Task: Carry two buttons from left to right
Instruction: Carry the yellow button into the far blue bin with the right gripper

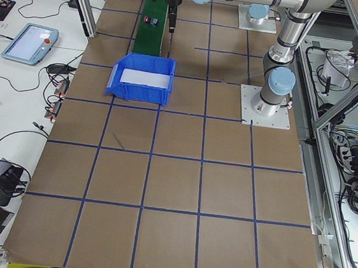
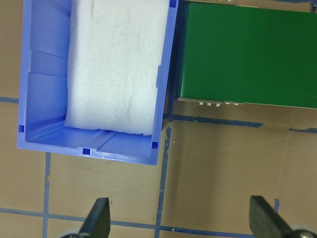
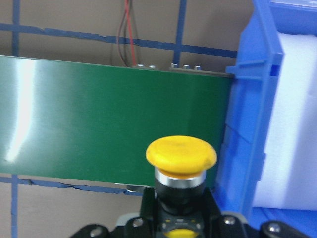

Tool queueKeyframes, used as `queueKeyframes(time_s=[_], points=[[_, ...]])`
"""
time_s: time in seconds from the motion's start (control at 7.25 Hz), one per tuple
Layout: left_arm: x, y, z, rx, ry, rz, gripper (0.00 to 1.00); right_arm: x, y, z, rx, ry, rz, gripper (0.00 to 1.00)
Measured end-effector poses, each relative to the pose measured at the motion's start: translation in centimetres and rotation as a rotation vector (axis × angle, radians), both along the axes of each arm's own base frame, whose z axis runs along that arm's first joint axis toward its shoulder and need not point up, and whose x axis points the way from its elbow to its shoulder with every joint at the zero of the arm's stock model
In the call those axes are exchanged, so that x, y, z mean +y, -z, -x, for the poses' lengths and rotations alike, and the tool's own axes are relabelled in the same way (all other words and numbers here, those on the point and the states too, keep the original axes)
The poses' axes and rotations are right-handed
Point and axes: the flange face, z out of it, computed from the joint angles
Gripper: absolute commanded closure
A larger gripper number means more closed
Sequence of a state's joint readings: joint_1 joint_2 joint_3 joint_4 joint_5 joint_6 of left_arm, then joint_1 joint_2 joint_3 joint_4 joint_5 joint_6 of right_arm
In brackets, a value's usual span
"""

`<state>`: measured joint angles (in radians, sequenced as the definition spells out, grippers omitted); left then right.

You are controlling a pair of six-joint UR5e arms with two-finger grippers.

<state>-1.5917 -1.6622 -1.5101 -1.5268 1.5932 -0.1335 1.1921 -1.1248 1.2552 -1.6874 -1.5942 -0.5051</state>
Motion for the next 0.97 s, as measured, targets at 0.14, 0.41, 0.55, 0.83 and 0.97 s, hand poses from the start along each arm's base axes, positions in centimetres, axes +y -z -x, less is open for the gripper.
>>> queueKeyframes(time_s=[0.14, 0.41, 0.55, 0.83, 0.97], points=[[0.0, 0.0, 0.0, 0.000, 0.000, 0.000, 0.00, 0.3, -0.2, 3.0, 0.000, 0.001, 0.002, 0.92], [0.0, 0.0, 0.0, -0.001, 0.001, -0.001, 0.00, 0.4, 1.8, 7.5, -0.010, 0.016, -0.022, 0.91], [0.0, 0.0, 0.0, -0.001, 0.001, -0.002, 0.00, 0.1, 3.8, 9.4, -0.022, 0.027, -0.044, 0.91], [0.1, 0.0, 0.0, -0.001, 0.001, 0.000, 0.00, -0.8, 5.7, 11.5, -0.028, 0.037, -0.056, 0.89], [0.2, -0.1, 0.0, -0.001, 0.001, 0.000, 0.00, -1.1, 6.9, 12.9, -0.034, 0.042, -0.065, 0.88]])
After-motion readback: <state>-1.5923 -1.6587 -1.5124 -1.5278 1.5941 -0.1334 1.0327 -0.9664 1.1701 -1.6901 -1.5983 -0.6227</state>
